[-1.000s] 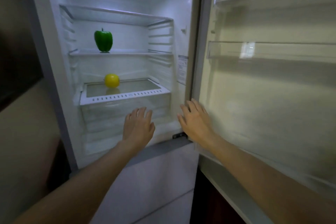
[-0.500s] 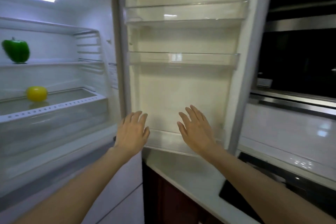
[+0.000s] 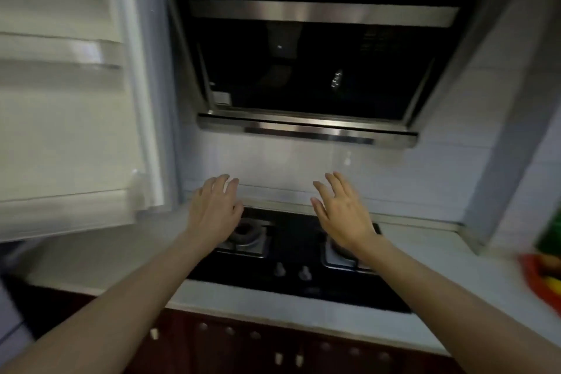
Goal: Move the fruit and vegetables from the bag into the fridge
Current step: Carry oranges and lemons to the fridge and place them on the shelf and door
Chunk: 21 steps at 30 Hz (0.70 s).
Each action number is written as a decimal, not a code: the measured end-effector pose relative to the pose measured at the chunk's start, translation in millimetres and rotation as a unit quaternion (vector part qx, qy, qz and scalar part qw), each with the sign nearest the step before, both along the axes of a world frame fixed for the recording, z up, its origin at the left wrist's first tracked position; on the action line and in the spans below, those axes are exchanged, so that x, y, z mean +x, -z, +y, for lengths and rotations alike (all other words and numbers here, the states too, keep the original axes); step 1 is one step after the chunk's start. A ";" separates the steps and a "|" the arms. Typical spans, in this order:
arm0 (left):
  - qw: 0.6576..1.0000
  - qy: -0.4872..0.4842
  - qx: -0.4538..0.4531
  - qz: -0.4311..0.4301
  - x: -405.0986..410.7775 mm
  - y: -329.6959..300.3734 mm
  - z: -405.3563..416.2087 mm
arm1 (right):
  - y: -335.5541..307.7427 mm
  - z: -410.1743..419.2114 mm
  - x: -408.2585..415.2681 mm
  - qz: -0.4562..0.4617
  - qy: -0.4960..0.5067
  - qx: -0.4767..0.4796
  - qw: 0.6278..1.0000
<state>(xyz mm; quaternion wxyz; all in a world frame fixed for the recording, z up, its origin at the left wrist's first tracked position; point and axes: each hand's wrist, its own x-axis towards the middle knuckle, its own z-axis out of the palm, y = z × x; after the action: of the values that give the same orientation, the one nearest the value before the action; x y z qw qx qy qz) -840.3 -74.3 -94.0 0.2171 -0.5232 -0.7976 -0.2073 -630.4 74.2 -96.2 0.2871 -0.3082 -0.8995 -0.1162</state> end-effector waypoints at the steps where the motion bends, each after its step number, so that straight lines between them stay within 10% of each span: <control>1: 1.000 0.020 0.005 -0.002 23.1 1.0 19.0 | 1.5 11.0 25.0 -0.001 0.021 -0.004 1.000; 21: 0.934 0.351 -0.059 -0.025 302.8 57.8 334.9 | 63.7 168.7 329.5 0.015 0.301 -0.125 0.945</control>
<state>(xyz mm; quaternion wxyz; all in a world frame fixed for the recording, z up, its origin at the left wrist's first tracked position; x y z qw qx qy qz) -537.6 260.6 -151.8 0.0798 -0.7761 -0.5793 -0.2360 -300.9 242.9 -159.9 0.2112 -0.5996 -0.7679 -0.0789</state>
